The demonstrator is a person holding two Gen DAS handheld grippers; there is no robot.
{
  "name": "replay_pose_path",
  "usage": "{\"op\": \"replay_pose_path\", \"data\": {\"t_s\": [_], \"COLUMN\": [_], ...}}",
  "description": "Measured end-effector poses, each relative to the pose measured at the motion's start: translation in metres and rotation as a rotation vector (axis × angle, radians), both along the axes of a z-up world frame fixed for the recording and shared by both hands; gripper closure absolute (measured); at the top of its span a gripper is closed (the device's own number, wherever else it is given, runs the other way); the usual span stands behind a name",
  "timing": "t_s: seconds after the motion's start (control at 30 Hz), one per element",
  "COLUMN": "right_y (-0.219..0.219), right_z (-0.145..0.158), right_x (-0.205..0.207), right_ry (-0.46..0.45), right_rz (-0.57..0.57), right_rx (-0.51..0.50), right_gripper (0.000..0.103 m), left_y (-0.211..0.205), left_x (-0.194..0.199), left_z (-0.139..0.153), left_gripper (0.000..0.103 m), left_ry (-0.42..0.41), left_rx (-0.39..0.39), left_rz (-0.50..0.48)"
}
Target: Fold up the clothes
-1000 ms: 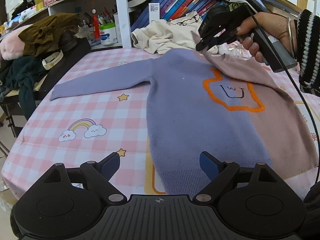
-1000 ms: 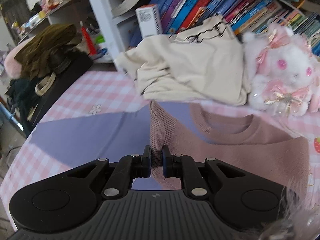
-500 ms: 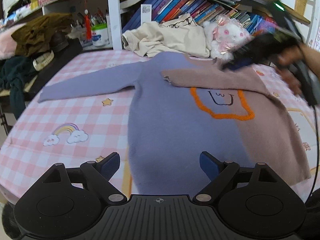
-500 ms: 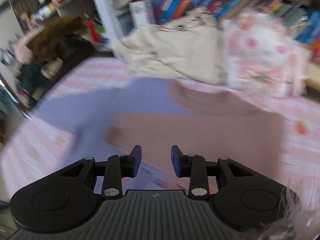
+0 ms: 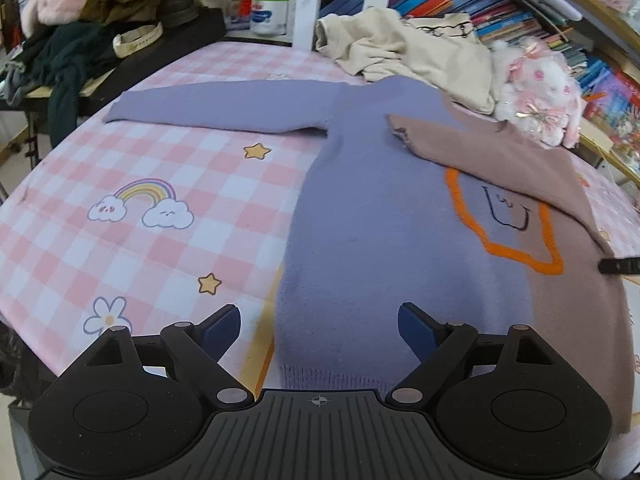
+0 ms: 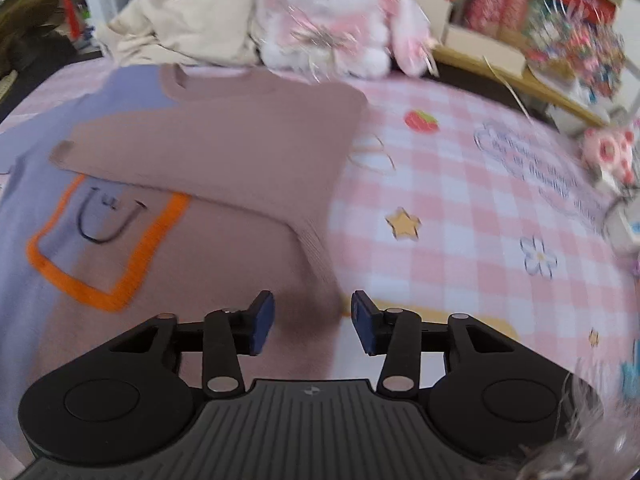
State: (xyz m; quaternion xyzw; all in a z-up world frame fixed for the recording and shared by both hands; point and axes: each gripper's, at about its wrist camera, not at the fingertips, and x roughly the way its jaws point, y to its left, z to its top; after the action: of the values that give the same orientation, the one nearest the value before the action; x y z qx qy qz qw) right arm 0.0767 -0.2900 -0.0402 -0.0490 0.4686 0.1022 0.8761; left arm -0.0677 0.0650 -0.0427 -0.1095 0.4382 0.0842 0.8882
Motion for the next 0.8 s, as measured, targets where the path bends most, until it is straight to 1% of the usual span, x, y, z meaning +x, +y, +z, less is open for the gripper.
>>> {"op": "replay_pose_path", "data": {"t_s": [0.13, 0.2, 0.3, 0.47, 0.8], "right_y": [-0.005, -0.005, -0.007, -0.013, -0.022], "right_z": [0.0, 0.001, 0.001, 0.0, 0.0], "right_x": [-0.003, -0.004, -0.004, -0.006, -0.01], "right_ry": [0.008, 0.005, -0.002, -0.011, -0.015], "right_rz": [0.023, 0.042, 0.055, 0.05, 0.021], "right_rx": [0.05, 0.049, 0.046, 0.046, 0.039], "right_gripper": [0.082, 0.087, 0.095, 0.096, 0.096], "left_y": [-0.002, -0.004, -0.004, -0.012, -0.018], "left_x": [0.0, 0.0, -0.001, 0.003, 0.003], "left_z": [-0.005, -0.008, -0.01, -0.01, -0.01], "left_gripper": [0.022, 0.025, 0.026, 0.026, 0.026], "left_ry": [0.01, 0.019, 0.019, 0.031, 0.021], "left_rx": [-0.003, 0.003, 0.007, 0.046, 0.039], "left_rz": [0.011, 0.017, 0.033, 0.016, -0.02]}}
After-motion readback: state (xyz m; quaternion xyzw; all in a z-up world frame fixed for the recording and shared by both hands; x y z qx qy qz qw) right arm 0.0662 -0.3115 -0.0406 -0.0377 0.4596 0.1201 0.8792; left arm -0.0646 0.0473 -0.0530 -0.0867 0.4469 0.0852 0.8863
